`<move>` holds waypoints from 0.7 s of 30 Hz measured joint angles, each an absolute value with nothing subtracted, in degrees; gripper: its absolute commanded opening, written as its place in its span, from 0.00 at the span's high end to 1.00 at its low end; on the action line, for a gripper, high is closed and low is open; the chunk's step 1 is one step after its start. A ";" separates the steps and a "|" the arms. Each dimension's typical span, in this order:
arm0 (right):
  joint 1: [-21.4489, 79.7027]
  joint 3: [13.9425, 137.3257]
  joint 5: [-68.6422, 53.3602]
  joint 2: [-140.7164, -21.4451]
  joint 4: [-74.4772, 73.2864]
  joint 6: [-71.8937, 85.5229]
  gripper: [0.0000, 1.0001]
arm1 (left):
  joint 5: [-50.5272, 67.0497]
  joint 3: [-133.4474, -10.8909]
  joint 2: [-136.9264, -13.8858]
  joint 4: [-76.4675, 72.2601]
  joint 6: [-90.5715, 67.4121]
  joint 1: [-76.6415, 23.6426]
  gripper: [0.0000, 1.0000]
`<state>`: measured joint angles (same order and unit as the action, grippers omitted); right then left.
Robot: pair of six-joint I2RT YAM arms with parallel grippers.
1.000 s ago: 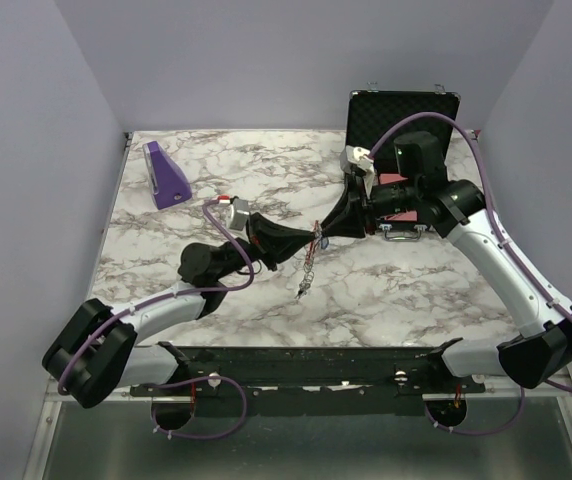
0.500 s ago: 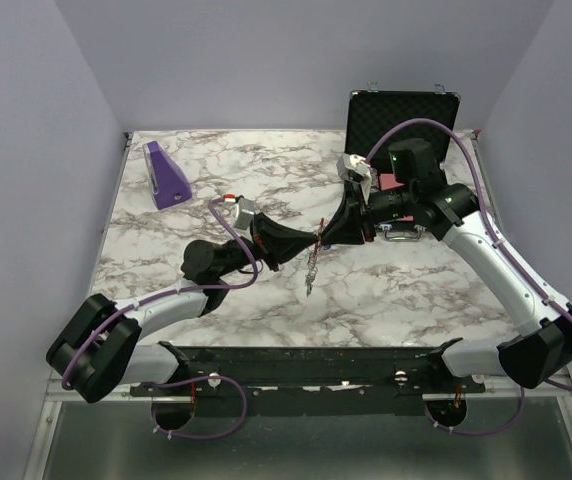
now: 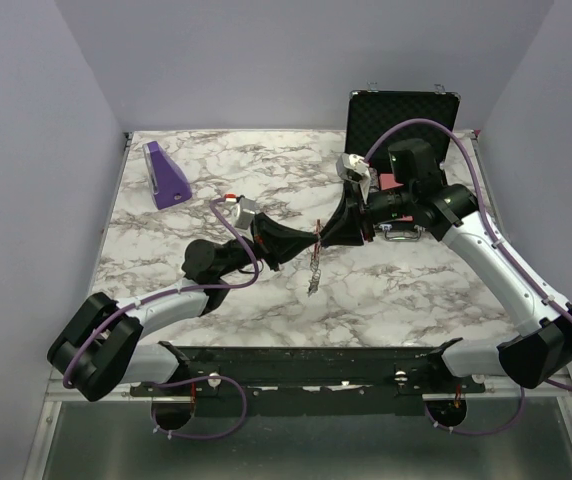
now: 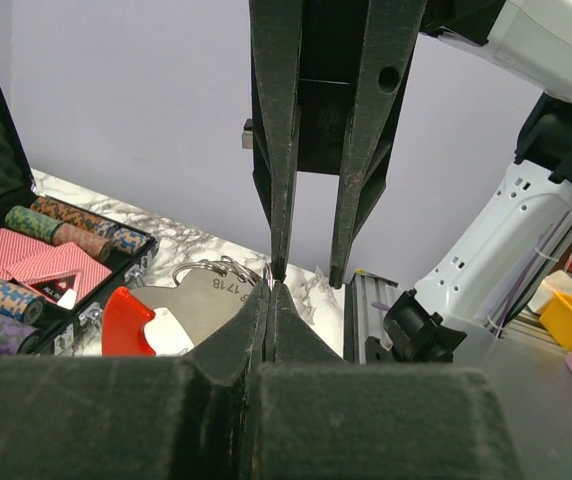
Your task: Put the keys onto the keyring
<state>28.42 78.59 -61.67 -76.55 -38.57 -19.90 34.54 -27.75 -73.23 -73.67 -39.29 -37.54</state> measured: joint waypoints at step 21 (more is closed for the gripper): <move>27.35 78.46 -61.39 -76.42 -37.80 -19.92 0.69 | 34.54 -27.86 -73.19 -73.67 -39.51 -37.23 1.00</move>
